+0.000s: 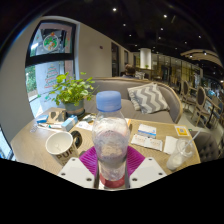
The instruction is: Pour water
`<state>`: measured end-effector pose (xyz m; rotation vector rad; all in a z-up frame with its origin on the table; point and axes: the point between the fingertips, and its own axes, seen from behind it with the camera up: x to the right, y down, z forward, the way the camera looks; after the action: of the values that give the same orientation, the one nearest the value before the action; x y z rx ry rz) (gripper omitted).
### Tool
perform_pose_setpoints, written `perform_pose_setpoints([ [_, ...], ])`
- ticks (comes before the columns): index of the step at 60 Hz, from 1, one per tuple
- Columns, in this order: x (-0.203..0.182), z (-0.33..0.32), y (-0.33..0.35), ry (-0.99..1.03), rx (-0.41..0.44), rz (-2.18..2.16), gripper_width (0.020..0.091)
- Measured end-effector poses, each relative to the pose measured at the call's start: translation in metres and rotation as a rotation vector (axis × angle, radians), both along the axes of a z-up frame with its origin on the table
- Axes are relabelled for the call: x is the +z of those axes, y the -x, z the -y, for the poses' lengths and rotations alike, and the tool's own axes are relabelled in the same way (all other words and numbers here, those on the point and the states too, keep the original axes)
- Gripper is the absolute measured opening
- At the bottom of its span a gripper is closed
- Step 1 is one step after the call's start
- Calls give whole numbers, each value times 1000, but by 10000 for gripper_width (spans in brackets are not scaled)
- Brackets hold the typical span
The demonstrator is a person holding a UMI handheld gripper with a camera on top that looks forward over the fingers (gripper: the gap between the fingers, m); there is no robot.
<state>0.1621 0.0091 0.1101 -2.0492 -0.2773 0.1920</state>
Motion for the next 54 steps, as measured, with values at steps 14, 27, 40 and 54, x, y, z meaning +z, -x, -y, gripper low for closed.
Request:
perform_pose_setpoints([
  [14, -43, 2, -2, 8, 23, -23, 350],
  [27, -44, 4, -5, 7, 9, -52, 486],
  [40, -54, 19, -11, 117, -32, -20, 834],
  [54, -32, 79, -33, 227, -188, 83, 854],
])
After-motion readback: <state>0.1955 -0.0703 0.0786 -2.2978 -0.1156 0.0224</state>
